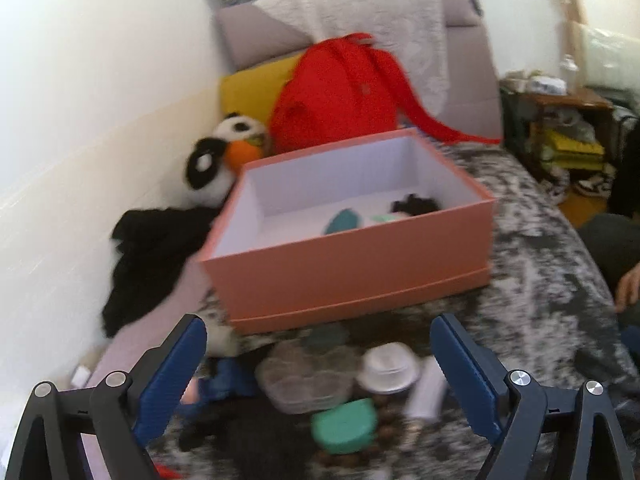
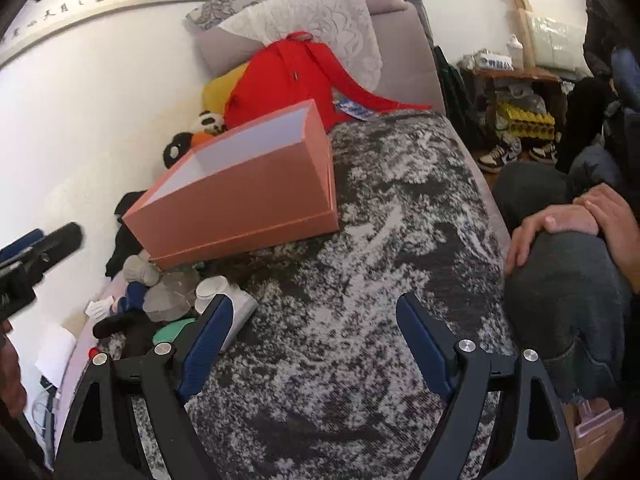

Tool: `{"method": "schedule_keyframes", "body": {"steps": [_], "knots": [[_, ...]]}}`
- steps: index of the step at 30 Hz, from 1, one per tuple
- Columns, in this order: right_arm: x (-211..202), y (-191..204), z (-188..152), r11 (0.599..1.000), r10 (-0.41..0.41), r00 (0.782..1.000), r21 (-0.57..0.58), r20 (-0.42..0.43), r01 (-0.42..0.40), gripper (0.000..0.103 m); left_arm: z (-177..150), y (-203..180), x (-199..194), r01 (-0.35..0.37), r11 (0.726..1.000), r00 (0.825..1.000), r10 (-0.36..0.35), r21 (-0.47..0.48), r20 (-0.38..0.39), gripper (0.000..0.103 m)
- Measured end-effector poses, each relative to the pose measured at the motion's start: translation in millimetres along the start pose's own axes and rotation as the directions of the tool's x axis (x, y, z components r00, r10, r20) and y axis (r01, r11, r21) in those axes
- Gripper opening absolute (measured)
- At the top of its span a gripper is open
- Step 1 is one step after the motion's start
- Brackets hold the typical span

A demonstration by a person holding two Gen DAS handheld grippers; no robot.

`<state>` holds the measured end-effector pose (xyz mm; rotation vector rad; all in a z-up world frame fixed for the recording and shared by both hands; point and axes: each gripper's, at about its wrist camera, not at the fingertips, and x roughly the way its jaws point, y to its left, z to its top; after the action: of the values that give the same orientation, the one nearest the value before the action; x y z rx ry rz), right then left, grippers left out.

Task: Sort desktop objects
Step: 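Grasp the white LED bulb with the left gripper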

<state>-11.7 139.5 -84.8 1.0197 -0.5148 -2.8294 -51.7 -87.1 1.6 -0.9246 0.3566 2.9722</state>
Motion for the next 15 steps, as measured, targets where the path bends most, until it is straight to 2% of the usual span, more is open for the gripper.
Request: {"method": "schedule_keyframes", "body": {"steps": [3,6,10,13,15], "knots": [[-4,-3,1,1.0,0.027,1.0,0.013,-0.012,-0.027,0.086,-10,42,3,0.017,0.996,0.997,-0.023,-0.087,-0.07,0.094],[-2,-2,2,0.995,0.094,0.994,0.033,-0.048,-0.093,0.08,-33,63,12,0.046,0.989,0.986,-0.068,-0.143,-0.154,0.093],[2,3,1,0.994,0.104,0.992,0.032,-0.065,-0.102,0.079,-65,37,30,0.111,0.987,0.968,-0.133,-0.112,-0.213,0.081],[3,5,0,0.994,0.102,0.992,0.032,-0.068,-0.1,0.079,-76,-22,53,0.186,0.983,0.956,-0.178,0.01,-0.234,0.078],[4,3,0,0.994,0.103,0.992,0.044,-0.072,-0.1,0.079,-75,-49,70,0.213,0.975,0.949,-0.192,0.06,-0.25,0.078]]}}
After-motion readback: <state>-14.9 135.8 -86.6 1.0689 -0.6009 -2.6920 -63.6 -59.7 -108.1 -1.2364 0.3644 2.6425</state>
